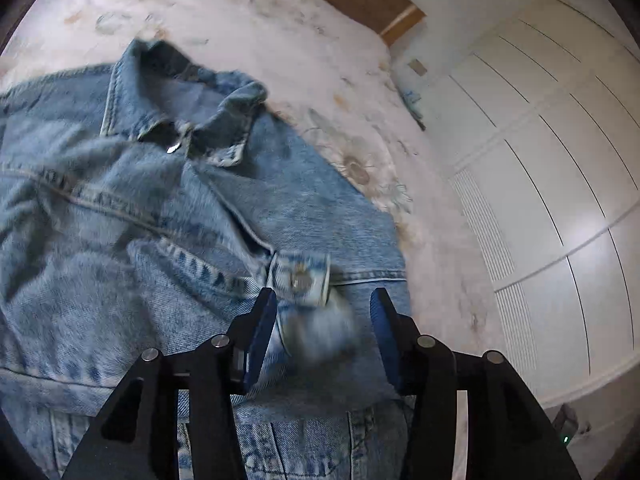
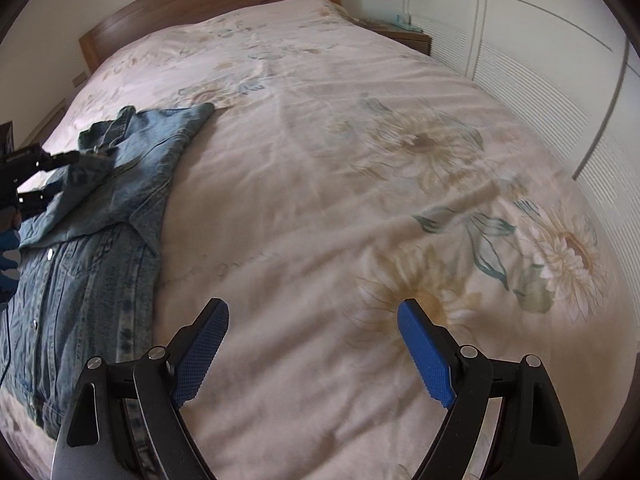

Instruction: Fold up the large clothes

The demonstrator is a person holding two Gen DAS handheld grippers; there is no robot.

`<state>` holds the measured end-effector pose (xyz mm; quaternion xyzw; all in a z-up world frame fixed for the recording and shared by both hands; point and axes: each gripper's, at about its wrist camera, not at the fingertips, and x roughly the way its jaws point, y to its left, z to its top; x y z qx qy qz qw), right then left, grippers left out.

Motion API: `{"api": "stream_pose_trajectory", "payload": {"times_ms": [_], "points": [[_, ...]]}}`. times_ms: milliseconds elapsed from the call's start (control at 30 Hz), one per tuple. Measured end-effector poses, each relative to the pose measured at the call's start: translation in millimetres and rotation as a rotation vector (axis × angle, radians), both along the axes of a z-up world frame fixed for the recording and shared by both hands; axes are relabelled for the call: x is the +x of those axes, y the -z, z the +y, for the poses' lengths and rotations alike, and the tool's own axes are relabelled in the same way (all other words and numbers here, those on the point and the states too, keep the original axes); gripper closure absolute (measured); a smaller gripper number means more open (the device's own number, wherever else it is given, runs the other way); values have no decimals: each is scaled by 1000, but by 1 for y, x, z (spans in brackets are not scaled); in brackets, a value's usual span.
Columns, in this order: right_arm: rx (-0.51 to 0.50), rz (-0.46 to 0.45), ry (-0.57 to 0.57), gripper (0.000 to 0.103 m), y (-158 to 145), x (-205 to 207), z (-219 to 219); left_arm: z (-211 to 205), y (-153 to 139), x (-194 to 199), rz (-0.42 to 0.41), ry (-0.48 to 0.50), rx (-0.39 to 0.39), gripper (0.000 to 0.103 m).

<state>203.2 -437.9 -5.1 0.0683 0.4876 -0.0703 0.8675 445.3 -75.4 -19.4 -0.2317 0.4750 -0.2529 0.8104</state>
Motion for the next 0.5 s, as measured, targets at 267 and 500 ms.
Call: {"api": "stream_pose_trajectory", "payload": {"times_ms": [267,500], "points": [[-5,-46,-168,16,-17,58,77,83,-32,-12,-116,-64,154,54],[25,-85,-403,16,-24,126,200,169,-14,-15,-91,-176,300,54]]}}
